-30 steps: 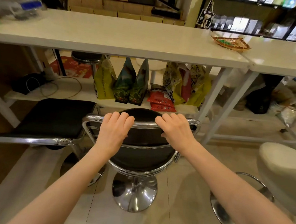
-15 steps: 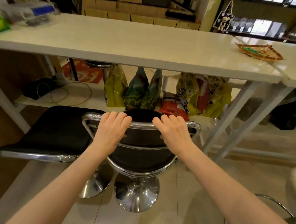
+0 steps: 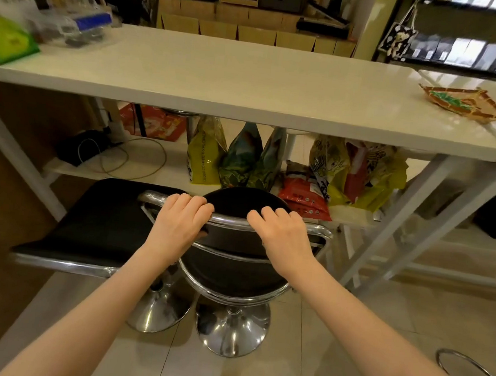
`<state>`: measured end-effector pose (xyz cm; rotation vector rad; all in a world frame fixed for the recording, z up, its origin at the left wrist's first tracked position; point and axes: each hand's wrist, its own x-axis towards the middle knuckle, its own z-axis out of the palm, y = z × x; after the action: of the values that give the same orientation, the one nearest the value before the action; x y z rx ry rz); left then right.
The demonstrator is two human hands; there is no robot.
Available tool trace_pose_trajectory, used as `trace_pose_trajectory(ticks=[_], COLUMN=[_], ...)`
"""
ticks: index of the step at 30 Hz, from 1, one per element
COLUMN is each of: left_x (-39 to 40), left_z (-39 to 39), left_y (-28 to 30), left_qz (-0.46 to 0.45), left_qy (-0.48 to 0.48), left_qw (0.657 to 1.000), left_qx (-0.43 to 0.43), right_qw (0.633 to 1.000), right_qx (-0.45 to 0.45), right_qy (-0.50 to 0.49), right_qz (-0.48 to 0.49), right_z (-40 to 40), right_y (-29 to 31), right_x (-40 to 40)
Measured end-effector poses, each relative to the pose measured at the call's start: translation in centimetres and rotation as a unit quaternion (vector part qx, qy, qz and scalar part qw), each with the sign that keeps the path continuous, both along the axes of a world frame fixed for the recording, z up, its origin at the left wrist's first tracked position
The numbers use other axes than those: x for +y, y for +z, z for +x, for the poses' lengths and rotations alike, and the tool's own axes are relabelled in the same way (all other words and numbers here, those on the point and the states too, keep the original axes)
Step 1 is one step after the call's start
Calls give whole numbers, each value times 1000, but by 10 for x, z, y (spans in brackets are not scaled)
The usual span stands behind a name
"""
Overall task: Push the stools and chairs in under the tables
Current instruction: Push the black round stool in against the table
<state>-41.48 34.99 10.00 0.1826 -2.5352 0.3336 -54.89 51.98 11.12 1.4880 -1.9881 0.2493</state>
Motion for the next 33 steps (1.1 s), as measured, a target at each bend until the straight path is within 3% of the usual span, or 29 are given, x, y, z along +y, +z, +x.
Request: trace_pose_trajectory(ticks=[13, 16, 19, 21, 23, 26, 33], left_x=[-5, -12, -31, -46, -54, -55, -53], left_z=[7, 15, 20, 22, 25, 23, 12], left_y=[6, 17, 25, 29, 31, 32, 23], left_qz=[52, 96, 215, 340, 463, 544, 650], left_qy=[-72, -127, -101, -36, -6, 7, 125], left_qw=[996, 986, 971, 938, 884, 837, 738], left_qx=[-9, -39, 8, 66, 71, 56, 129], right_qw=[995, 983, 952, 912, 864, 827, 874], right_qx=[-55, -140, -294, -383, -453, -498, -421], right_qy=[24, -15, -83, -134, -176, -199, -232], right_qz=[75, 116, 36, -62, -130, -169, -74], right_z=[6, 8, 5, -1, -5, -6, -13], right_y=[13, 26, 37, 36, 31, 25, 27], right_x=[3, 7, 13, 22, 29, 33, 36])
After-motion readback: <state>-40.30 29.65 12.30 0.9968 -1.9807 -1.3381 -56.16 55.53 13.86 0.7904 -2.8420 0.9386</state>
